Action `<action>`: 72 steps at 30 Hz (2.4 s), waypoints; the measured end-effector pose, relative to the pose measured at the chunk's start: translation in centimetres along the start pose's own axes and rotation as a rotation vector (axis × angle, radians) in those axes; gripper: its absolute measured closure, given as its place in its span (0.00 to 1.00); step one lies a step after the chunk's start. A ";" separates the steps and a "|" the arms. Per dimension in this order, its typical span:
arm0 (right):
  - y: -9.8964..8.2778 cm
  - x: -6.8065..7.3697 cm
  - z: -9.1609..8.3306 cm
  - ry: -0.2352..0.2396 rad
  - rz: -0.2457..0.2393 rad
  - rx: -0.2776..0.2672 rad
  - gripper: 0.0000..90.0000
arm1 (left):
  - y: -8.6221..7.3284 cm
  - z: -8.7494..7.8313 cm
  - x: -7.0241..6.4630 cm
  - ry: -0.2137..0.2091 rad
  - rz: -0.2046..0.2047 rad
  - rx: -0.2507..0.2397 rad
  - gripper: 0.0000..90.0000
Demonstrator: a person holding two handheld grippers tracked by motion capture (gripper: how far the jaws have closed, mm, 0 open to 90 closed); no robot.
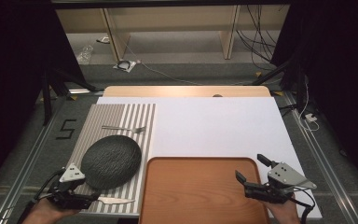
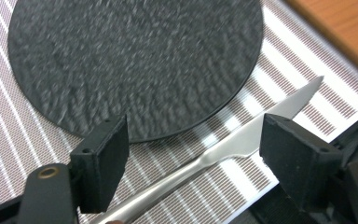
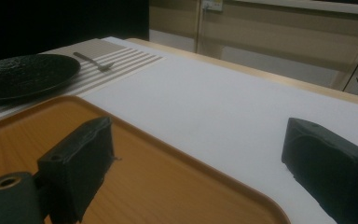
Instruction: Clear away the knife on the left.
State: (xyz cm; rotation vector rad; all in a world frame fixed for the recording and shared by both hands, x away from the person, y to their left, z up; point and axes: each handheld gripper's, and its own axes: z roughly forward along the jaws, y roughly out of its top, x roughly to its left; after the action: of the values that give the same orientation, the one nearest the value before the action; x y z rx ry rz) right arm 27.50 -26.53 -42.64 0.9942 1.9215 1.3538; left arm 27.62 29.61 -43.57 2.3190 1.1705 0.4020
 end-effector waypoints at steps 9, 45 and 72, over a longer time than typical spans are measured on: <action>0.0 0.2 0.1 0.008 -0.002 -0.001 0.11 | -0.6 0.7 0.5 0.002 0.020 0.093 0.28; -0.1 0.3 0.3 0.034 -0.013 0.022 0.12 | 0.5 3.7 1.7 -0.063 0.165 0.384 0.51; -0.1 0.2 0.5 0.029 -0.010 0.023 0.12 | 1.4 4.1 0.9 -0.144 0.343 0.445 0.75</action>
State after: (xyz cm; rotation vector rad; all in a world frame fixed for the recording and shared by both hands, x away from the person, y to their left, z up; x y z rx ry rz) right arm 27.78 -26.14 -42.90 0.9801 1.9651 1.3497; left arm 30.97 28.40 -46.13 2.8930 0.8559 0.0897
